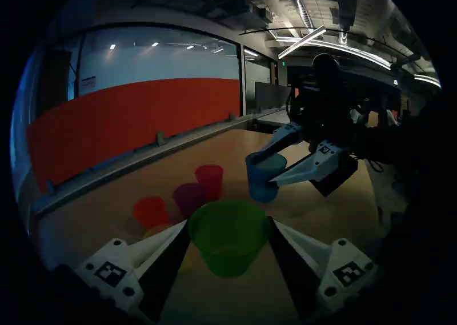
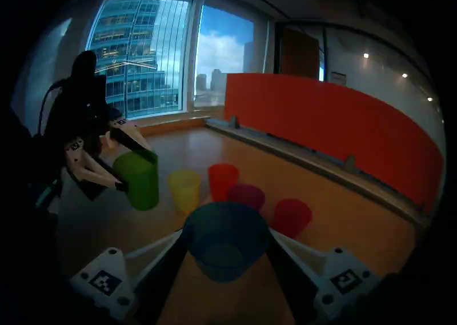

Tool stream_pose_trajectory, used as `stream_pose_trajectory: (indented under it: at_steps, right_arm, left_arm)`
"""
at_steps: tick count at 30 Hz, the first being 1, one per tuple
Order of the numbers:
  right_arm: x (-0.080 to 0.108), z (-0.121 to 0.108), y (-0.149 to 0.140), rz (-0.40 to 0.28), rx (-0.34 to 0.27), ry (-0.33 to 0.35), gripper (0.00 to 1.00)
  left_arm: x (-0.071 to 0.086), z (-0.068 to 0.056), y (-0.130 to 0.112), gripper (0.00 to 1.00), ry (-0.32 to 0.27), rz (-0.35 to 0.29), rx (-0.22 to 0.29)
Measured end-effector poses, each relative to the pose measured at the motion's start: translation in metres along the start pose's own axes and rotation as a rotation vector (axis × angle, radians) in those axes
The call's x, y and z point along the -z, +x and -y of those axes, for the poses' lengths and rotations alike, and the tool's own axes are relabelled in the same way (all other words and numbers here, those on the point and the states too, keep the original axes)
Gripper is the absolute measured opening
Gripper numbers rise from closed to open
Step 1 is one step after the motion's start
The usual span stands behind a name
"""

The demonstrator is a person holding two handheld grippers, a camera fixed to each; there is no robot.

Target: Pour water

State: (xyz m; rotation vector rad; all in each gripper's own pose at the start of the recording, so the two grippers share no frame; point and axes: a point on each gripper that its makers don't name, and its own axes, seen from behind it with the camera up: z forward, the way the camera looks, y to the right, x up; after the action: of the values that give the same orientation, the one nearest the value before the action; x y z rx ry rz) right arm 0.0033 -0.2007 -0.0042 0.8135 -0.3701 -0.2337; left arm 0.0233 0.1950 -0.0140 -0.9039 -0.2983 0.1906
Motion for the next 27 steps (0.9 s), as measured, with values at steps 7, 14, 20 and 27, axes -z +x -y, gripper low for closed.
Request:
stream_pose_trajectory:
  at_steps: [7, 14, 20, 27]
  right_arm:
    - [0.023, 0.005, 0.03, -0.073, 0.01, -0.023, 0.92]
    - [0.042, 0.009, 0.056, -0.142, 0.019, -0.04, 0.92]
    - [0.052, 0.011, 0.07, -0.185, 0.021, -0.048, 0.91]
    - [0.061, 0.011, 0.082, -0.221, 0.016, -0.05, 0.91]
  left_arm:
    - [0.009, -0.005, 0.018, 0.91, 0.004, -0.055, 0.001]
    - [0.018, -0.012, 0.04, 0.91, 0.003, -0.116, 0.013]
    - [0.022, -0.017, 0.051, 0.91, 0.001, -0.151, 0.011]
    - [0.025, -0.023, 0.065, 0.91, -0.005, -0.202, 0.005]
